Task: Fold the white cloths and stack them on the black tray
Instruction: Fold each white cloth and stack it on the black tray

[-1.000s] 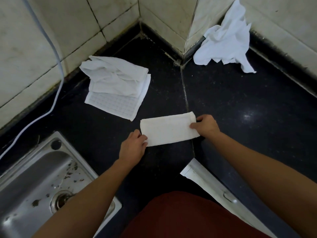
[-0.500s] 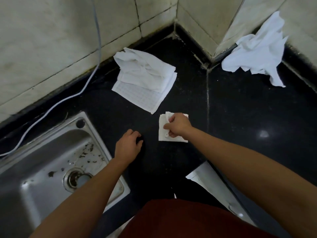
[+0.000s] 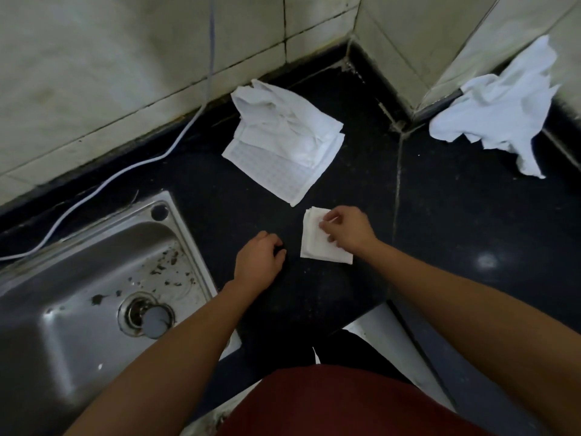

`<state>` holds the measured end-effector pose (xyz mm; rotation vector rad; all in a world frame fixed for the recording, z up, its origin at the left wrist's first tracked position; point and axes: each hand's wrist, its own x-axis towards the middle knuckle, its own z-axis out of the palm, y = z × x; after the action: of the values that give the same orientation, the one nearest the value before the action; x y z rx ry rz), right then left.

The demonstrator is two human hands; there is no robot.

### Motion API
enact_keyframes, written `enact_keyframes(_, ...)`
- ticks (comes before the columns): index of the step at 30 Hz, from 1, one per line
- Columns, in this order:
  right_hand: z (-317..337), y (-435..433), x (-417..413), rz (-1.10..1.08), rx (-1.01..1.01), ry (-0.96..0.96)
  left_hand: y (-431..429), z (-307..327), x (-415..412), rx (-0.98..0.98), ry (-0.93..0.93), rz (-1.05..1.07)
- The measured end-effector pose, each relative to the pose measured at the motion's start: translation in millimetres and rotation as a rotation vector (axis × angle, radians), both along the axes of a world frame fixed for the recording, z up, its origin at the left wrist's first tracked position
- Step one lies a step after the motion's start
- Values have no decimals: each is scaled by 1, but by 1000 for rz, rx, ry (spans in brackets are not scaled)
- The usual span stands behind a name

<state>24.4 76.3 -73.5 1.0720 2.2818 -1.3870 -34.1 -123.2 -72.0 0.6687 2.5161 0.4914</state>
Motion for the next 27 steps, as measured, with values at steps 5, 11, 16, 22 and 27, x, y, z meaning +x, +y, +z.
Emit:
enact_keyframes(5,-4,38,17,140,428,48,45,1,10,-1,-234,192)
enact_keyframes(11,-6,38,-5,462,490,79,63,-7,16,-81,-231,233)
enact_keyframes(16,-7,30,-34,632,441,-28,61,-7,20,-22,-249,262)
enact_keyframes(22,-5,32,-36,614,440,67,59,-8,25,52,-325,353)
enact_keyframes(27,-10,24,-41,670,478,23,54,-15,25,70,-369,462)
